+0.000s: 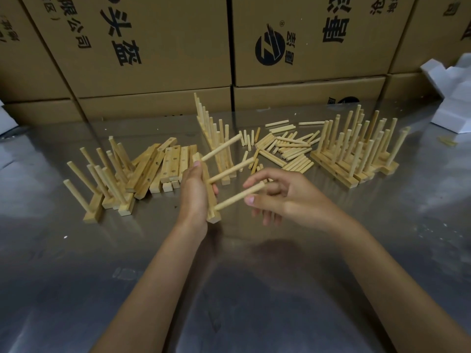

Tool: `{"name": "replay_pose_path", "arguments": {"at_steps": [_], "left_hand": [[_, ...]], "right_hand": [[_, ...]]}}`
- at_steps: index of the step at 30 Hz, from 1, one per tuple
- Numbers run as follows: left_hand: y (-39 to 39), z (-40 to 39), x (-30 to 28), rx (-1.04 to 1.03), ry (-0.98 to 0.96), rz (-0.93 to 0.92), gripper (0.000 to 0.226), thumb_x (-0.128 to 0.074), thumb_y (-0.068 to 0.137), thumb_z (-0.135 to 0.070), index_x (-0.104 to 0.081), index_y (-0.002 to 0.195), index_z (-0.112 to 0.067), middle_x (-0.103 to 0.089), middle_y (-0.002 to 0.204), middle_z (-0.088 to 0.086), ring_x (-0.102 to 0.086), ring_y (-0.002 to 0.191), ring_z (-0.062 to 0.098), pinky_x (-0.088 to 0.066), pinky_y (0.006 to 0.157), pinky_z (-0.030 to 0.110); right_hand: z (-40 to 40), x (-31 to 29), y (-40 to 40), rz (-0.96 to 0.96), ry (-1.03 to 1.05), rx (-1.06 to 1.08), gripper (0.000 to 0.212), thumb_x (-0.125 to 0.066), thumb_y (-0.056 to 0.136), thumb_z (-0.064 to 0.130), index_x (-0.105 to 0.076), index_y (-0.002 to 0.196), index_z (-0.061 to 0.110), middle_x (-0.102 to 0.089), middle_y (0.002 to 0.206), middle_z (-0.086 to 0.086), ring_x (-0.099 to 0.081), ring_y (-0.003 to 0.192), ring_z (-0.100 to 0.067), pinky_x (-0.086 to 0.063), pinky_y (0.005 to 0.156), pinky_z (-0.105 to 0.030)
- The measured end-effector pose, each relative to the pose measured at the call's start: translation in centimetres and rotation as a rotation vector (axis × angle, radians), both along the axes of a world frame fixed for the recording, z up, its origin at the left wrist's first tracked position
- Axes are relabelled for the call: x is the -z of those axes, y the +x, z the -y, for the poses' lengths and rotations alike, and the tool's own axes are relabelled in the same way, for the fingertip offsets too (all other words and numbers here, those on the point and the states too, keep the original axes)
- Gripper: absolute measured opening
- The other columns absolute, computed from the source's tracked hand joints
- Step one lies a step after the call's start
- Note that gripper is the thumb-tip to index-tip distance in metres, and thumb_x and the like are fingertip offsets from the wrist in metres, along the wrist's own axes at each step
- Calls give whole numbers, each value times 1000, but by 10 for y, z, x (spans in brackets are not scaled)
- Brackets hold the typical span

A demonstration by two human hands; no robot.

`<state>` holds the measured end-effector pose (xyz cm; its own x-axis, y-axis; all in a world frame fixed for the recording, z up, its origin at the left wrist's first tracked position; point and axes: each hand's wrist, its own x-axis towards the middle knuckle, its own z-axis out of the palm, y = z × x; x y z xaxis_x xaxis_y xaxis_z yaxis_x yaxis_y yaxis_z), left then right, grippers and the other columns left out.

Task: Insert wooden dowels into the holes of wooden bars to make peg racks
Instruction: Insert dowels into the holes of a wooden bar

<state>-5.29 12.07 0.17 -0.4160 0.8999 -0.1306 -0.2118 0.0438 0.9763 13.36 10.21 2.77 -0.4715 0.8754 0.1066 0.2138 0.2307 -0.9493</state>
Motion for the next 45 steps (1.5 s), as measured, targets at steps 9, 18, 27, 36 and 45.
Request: {"name": "replay_pose_path", "arguments": {"at_steps": [9,18,27,36,45], "left_hand": [[14,4,-3,81,138,193,22,-42,106,-39,-52,116,-23,-66,92,1,-72,71,8,-57,64,32],[13,2,-3,201,176,216,31,-44,106,-25,-43,135,-14,-68,119,12,-75,92,31,-62,69,38],[-5,-5,3,214,-189,-151,30,-59,100,-26,-65,110,2,-62,90,17,-58,49,18,-46,36,25],[-12,-11,8,202,-194,-272,21,-46,102,-15,-63,113,-12,-61,81,9,-52,40,13,-38,32,21],[-16,-15,10,173,-202,-328,15,-46,102,-17,-61,106,-17,-63,78,6,-50,34,8,-34,31,18]], "right_hand": [[4,21,-24,146,-107,99,34,-72,84,49,-70,94,17,-67,72,-3,-55,50,-6,-40,39,-19],[-10,19,-6,-46,-48,407,17,-78,84,29,-77,88,13,-58,63,9,-47,53,1,-36,54,-15],[-3,27,-14,268,185,392,29,-81,72,30,-61,56,16,-49,43,13,-41,40,-2,-35,42,-14],[-25,16,38,403,97,270,30,-83,75,39,-66,66,17,-55,54,10,-44,50,-3,-34,48,-20],[-25,36,11,481,136,365,30,-84,73,42,-64,66,21,-59,50,12,-50,44,3,-32,38,-12]]}}
